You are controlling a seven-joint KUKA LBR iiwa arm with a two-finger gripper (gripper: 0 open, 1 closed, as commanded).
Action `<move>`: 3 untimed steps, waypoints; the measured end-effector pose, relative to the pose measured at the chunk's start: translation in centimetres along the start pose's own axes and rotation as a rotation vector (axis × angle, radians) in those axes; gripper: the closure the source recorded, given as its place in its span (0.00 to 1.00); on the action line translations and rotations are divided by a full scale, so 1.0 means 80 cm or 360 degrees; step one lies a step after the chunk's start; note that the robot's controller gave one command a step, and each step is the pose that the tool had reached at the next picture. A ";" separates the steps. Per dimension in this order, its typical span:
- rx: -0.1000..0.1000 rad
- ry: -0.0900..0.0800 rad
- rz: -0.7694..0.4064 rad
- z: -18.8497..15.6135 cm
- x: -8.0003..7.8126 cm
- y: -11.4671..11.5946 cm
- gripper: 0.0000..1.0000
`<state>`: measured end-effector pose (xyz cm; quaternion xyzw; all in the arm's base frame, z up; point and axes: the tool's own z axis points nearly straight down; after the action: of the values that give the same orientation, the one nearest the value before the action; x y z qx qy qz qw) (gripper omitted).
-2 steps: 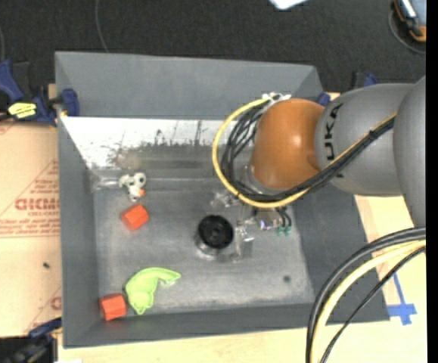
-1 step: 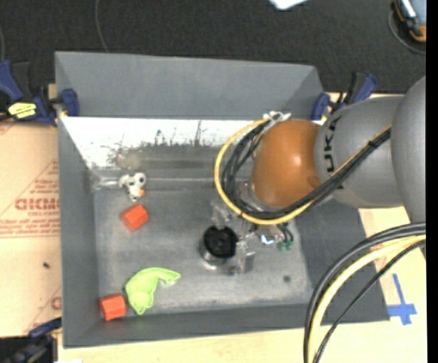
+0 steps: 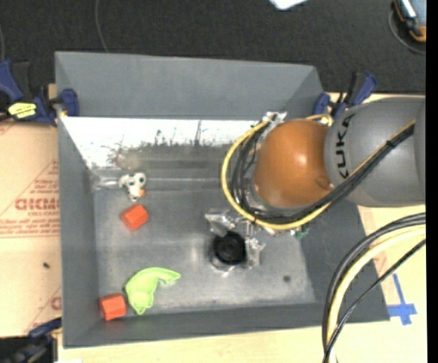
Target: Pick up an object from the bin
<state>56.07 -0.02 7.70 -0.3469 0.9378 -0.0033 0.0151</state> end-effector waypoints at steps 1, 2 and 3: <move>-0.0001 0.0000 0.0005 0.000 0.000 0.000 1.00; -0.0001 0.0001 0.0007 0.000 0.000 0.000 1.00; -0.0002 0.0001 0.0010 0.000 0.000 0.000 1.00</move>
Offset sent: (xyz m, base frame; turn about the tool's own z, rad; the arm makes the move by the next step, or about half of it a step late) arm 0.0000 0.0000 0.0000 0.0000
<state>56.06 -0.03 7.70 -0.3440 0.9389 -0.0029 0.0146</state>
